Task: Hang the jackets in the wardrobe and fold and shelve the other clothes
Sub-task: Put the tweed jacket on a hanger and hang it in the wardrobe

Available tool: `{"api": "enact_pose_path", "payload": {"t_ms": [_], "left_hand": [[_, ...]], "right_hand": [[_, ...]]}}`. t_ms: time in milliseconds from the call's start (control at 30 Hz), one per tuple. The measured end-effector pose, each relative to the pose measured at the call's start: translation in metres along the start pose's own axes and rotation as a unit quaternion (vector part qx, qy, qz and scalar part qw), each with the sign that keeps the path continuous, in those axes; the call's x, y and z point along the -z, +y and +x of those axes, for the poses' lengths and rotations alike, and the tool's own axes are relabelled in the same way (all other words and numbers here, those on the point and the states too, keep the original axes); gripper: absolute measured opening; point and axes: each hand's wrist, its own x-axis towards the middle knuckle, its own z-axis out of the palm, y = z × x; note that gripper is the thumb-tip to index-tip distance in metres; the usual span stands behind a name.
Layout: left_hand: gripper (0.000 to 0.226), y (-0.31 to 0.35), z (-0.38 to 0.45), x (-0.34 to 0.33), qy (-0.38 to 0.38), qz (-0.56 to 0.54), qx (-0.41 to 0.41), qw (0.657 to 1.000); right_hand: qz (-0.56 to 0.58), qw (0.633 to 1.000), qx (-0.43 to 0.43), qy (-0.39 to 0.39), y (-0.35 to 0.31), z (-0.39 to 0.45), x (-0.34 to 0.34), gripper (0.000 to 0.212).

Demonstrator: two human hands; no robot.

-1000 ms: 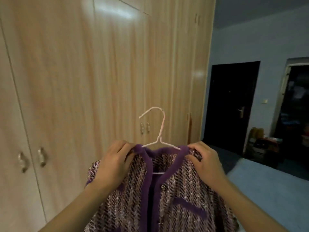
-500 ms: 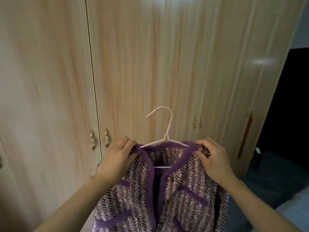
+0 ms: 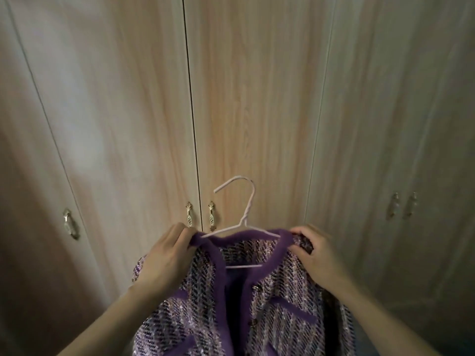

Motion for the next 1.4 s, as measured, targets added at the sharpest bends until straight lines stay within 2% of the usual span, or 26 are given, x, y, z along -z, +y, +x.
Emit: {"api": "enact_pose_path", "payload": {"t_ms": [100,267,467,700,933,1100,1200,1333,1400], "left_hand": [[0.024,-0.011,-0.006,0.009,0.008,0.008,0.006,1.0],[0.02,-0.055,-0.008,-0.004,-0.023,0.069,0.017,0.997],[0.016,-0.097,-0.019,-0.014,-0.009,0.044,0.045,0.998],[0.017,-0.156,-0.012,-0.024,0.01,0.03,0.03,0.999],[0.02,-0.188,-0.01,-0.035,0.006,0.008,-0.011,1.0],[0.02,-0.197,-0.004,-0.046,0.009,-0.008,-0.041,0.999],[0.025,-0.201,0.001,-0.055,0.017,-0.014,-0.061,0.998],[0.022,-0.209,0.006,-0.069,0.002,0.001,-0.087,0.996],[0.022,-0.207,0.006,-0.074,-0.003,0.007,-0.094,0.996]], "right_hand": [[0.009,1.0,0.002,-0.03,0.0,0.012,-0.014,0.027],[0.028,0.997,0.026,-0.063,-0.006,0.036,-0.058,0.032],[0.028,0.996,0.019,-0.085,-0.01,0.057,-0.11,0.03],[-0.007,0.989,-0.003,-0.15,-0.034,0.092,-0.142,0.057],[-0.069,0.991,-0.037,-0.107,-0.048,0.126,-0.186,0.049],[-0.095,0.982,-0.087,-0.141,-0.03,0.162,-0.211,0.059],[-0.072,0.98,-0.112,-0.146,-0.014,0.179,-0.229,0.067],[-0.007,0.989,-0.094,-0.114,-0.002,0.189,-0.249,0.079],[-0.015,0.993,-0.064,-0.099,0.007,0.188,-0.257,0.091]]}}
